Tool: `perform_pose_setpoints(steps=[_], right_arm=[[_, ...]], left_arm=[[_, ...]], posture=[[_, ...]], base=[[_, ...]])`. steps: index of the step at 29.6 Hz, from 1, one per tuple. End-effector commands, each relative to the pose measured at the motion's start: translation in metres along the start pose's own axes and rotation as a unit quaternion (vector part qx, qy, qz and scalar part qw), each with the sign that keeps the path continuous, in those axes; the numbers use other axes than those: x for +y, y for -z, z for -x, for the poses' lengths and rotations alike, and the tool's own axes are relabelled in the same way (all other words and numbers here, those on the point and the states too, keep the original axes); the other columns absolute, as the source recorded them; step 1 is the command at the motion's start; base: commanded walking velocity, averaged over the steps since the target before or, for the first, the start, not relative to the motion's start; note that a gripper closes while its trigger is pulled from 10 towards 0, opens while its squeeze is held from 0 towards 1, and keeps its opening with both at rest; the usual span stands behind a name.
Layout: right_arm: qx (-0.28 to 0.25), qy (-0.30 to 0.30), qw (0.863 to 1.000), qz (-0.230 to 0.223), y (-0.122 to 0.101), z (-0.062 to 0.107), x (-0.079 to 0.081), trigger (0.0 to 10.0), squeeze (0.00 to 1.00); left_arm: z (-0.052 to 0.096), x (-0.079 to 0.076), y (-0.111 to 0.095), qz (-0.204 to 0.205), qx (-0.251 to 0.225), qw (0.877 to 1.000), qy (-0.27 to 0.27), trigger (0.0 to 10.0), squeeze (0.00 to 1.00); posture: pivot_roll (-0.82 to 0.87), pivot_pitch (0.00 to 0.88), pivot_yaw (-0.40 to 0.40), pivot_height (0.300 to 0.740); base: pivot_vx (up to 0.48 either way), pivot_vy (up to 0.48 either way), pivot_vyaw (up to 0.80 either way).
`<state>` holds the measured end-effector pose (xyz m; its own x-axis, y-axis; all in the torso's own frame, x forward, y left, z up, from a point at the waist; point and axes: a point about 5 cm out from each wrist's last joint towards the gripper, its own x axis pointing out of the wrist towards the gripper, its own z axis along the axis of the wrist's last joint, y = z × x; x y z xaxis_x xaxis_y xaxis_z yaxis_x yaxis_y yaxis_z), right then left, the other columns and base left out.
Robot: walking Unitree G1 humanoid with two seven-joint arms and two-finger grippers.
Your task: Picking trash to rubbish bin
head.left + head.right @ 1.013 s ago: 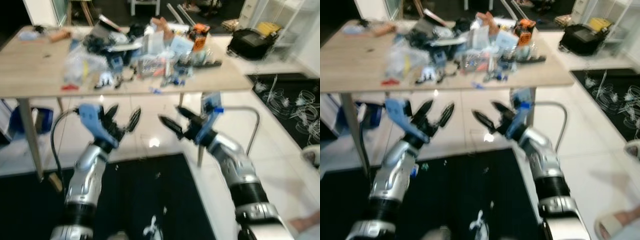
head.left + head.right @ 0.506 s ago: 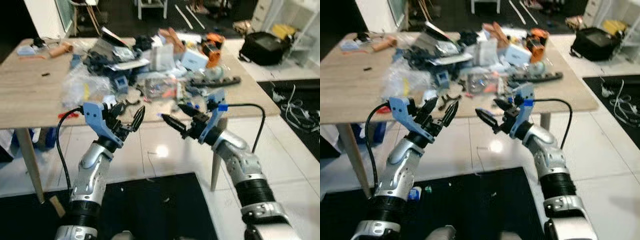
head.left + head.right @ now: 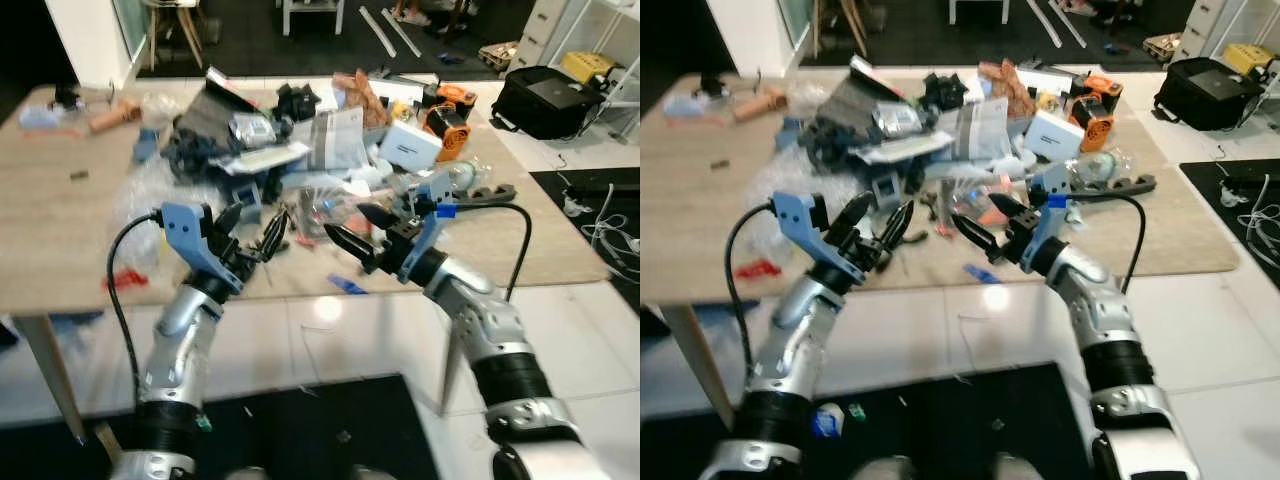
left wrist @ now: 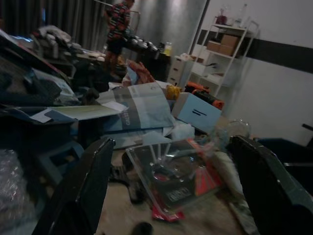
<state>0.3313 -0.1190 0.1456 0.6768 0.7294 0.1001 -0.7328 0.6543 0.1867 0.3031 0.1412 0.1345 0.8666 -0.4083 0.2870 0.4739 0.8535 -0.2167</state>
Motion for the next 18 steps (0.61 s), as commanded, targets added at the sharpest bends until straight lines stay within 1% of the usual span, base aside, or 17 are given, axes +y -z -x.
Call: perform_pose_setpoints(steps=[1, 4, 6, 8, 11, 13, 15, 18], right_arm=[[0.006, 0.012, 1.000, 0.001, 0.000, 0.005, -0.005, 10.0, 0.00], [0.004, 0.020, 1.000, -0.003, 0.000, 0.006, -0.007, 10.0, 0.00], [-0.004, 0.038, 0.999, -0.013, -0.002, 0.007, -0.011, 10.0, 0.00], [-0.005, 0.040, 0.999, -0.014, -0.002, 0.007, -0.011, 10.0, 0.00], [-0.016, 0.070, 0.997, -0.020, -0.007, 0.011, -0.019, 10.0, 0.00], [-0.017, 0.074, 0.997, -0.021, -0.007, 0.011, -0.020, 10.0, 0.00], [-0.021, 0.093, 0.995, -0.013, -0.012, 0.013, -0.026, 10.0, 0.00], [-0.027, 0.103, 0.994, -0.009, -0.016, 0.014, -0.030, 10.0, 0.00]], left_arm=[[-0.002, -0.004, 0.003, 0.005, 0.004, 1.000, 0.007, 10.0, 0.00], [-0.001, -0.004, 0.003, 0.005, 0.004, 1.000, 0.008, 10.0, 0.00], [-0.001, -0.004, 0.003, 0.004, 0.002, 1.000, 0.009, 10.0, 0.00], [-0.001, -0.004, 0.003, 0.004, 0.002, 1.000, 0.009, 10.0, 0.00], [0.001, -0.004, 0.002, 0.006, 0.001, 1.000, 0.007, 10.0, 0.00], [0.001, -0.004, 0.002, 0.005, 0.001, 1.000, 0.007, 10.0, 0.00], [0.001, -0.004, 0.002, 0.003, 0.001, 1.000, 0.007, 10.0, 0.00], [0.001, -0.004, 0.001, 0.002, 0.001, 1.000, 0.007, 10.0, 0.00]], posture=[[-0.05, 0.000, -0.016, 0.740], [-0.05, 0.000, -0.016, 0.740], [-0.05, 0.000, -0.016, 0.740], [-0.05, 0.000, -0.016, 0.740], [-0.05, 0.000, -0.023, 0.740], [-0.05, 0.000, -0.023, 0.740], [-0.05, 0.000, -0.023, 0.740], [-0.05, 0.000, -0.023, 0.740]], base=[[0.480, 0.000, -0.76], [0.480, 0.000, -0.76], [0.480, 0.000, -0.76], [0.480, 0.000, -0.76], [0.000, 0.000, -0.75], [0.000, 0.000, -0.76], [0.000, 0.000, -0.75], [0.000, 0.000, -0.75]])
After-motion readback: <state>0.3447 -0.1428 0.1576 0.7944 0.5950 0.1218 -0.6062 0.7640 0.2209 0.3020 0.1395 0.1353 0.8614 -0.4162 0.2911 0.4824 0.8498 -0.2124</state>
